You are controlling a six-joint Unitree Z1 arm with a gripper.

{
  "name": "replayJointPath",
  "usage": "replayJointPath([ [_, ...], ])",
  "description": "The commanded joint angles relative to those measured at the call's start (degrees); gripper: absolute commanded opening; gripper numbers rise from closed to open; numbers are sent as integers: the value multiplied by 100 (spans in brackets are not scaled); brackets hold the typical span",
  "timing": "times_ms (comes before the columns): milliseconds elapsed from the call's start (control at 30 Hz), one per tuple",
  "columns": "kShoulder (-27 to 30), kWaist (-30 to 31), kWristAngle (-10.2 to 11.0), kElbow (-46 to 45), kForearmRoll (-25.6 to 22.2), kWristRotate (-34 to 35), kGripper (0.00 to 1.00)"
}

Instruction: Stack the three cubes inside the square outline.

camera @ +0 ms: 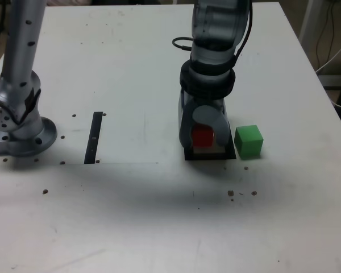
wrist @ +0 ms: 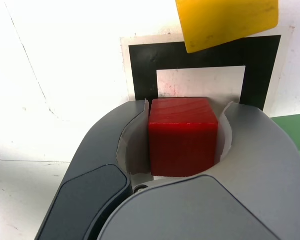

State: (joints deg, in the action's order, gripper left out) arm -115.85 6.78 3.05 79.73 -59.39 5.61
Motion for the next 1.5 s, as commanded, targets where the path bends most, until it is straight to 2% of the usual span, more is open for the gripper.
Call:
replayJointPath([
  [0, -11, -27, 30, -25, 24, -29, 37],
  [300, 5, -88, 0, -56, 136, -259, 79],
  [533, 17, -89, -18, -124, 313, -323, 94],
  [733, 93, -90, -17, -175, 215, -278, 98],
  [1033, 178, -90, 2, -155, -77, -228, 99],
  [1167, 188, -112, 23, 37, -441, -270, 99],
  [1333, 341, -246, 186, 345, -1006, -314, 99],
  [1467, 479, -467, 381, 555, -1256, -398, 99],
])
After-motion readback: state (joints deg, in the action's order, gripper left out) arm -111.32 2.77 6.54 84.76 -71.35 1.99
